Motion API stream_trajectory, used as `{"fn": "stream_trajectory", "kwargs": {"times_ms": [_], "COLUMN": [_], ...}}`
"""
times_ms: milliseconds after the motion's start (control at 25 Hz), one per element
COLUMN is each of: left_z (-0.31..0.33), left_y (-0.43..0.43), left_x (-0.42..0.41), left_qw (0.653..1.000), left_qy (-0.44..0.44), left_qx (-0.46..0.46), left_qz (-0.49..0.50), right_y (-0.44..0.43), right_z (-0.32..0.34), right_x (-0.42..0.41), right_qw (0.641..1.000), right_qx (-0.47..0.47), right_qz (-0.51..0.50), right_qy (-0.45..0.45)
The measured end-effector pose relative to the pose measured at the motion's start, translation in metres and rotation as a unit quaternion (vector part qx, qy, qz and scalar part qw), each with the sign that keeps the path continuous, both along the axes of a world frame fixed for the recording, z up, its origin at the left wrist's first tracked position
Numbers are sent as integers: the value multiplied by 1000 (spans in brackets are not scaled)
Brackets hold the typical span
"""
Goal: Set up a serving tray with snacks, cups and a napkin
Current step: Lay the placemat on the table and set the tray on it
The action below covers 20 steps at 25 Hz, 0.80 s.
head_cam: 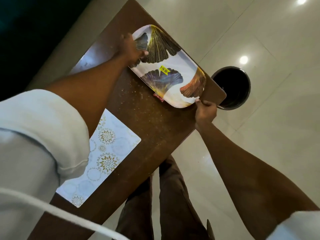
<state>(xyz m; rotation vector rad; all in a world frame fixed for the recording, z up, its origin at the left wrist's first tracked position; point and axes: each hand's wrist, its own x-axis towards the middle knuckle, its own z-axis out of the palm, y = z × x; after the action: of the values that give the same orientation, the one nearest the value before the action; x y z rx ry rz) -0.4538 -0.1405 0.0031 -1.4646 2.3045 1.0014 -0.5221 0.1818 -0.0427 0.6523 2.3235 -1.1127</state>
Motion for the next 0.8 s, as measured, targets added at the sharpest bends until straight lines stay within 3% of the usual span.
{"fn": "stream_trajectory", "kwargs": {"times_ms": [200,480,680,800], "left_z": [-20,-28,-14,5], "left_y": [-18,-30,-36,-44], "left_x": [-2,25,76,135], "left_qw": [998,993,982,969], "left_qy": [40,72,92,92], "left_qx": [-3,15,-4,-30], "left_qz": [45,92,165,225], "right_y": [-11,-20,-44,-76], "right_z": [-10,-1,33,57], "right_x": [-1,-15,-19,-12], "right_qw": [997,999,996,980], "right_qx": [-68,-43,-44,-70], "right_qz": [-12,-1,78,183], "right_qy": [-23,-11,23,42]}}
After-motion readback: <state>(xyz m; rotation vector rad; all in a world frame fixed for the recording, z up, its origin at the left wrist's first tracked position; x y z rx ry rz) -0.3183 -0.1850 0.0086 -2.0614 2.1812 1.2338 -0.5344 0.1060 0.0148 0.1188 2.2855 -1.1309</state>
